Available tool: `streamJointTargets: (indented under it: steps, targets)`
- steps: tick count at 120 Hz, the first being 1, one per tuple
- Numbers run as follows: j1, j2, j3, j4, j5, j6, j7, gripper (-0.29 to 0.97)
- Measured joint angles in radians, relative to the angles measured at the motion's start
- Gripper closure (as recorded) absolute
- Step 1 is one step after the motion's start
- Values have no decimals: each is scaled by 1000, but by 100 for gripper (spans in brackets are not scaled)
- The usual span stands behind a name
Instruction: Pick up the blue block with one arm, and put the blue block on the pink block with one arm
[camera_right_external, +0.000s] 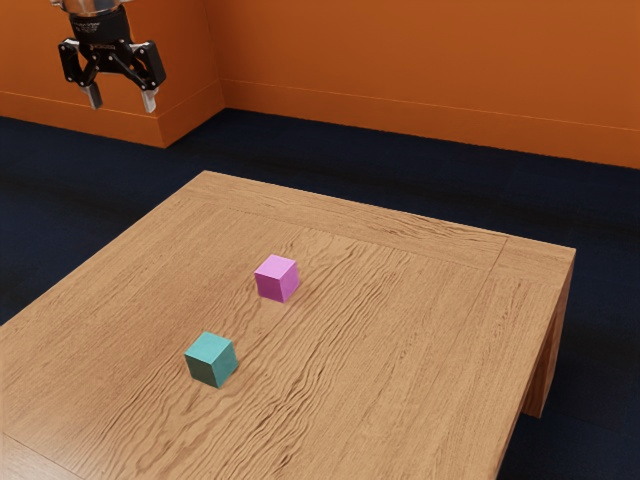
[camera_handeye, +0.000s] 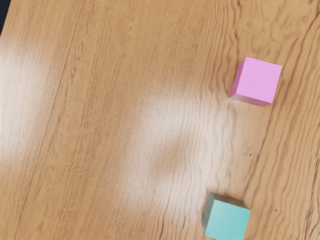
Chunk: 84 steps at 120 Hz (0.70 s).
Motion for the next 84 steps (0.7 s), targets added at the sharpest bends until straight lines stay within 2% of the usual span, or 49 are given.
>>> streamJointTargets:
  steps: [17,24,29,44,70,84]
  targets:
    - [-3,1,7,7,-10,1,-1,0]
    - [3,-21,17,110,-35,2,-1,0]
    - [11,-53,-5,166,-47,3,-2,0]
    - [-18,-107,-40,208,-62,-6,-3,0]
    - [-5,-100,-47,200,-70,-31,-4,0]
    - [-1,-85,-43,56,-62,-32,-12,0]
